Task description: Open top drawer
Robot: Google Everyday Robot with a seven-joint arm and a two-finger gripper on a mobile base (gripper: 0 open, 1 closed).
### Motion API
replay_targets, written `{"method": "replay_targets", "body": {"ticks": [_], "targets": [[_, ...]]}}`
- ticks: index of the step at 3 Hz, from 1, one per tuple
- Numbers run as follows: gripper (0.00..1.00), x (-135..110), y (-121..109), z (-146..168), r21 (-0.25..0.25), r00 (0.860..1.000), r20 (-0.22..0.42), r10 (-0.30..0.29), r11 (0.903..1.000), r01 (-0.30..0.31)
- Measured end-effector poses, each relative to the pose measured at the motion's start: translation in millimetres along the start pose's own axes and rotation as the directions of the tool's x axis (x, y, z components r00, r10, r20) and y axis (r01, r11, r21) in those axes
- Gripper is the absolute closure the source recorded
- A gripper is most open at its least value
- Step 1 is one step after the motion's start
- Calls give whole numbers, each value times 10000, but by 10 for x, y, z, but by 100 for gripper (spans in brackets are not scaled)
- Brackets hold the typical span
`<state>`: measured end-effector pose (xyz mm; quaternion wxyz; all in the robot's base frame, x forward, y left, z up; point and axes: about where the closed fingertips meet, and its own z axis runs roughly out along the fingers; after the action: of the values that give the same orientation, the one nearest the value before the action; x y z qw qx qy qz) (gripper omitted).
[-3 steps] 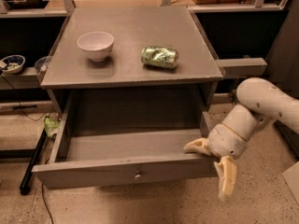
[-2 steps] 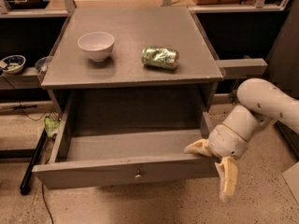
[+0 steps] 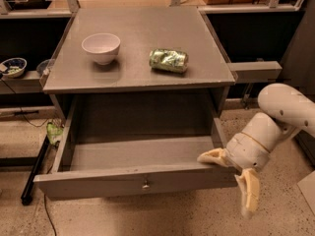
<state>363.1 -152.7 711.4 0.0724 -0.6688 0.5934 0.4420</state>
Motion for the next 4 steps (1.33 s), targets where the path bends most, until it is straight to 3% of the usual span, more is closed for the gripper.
{"method": "replay_targets", "body": {"ticks": [4], "targets": [[0, -5, 122, -68, -265, 9963, 777, -366, 9989, 388]]}}
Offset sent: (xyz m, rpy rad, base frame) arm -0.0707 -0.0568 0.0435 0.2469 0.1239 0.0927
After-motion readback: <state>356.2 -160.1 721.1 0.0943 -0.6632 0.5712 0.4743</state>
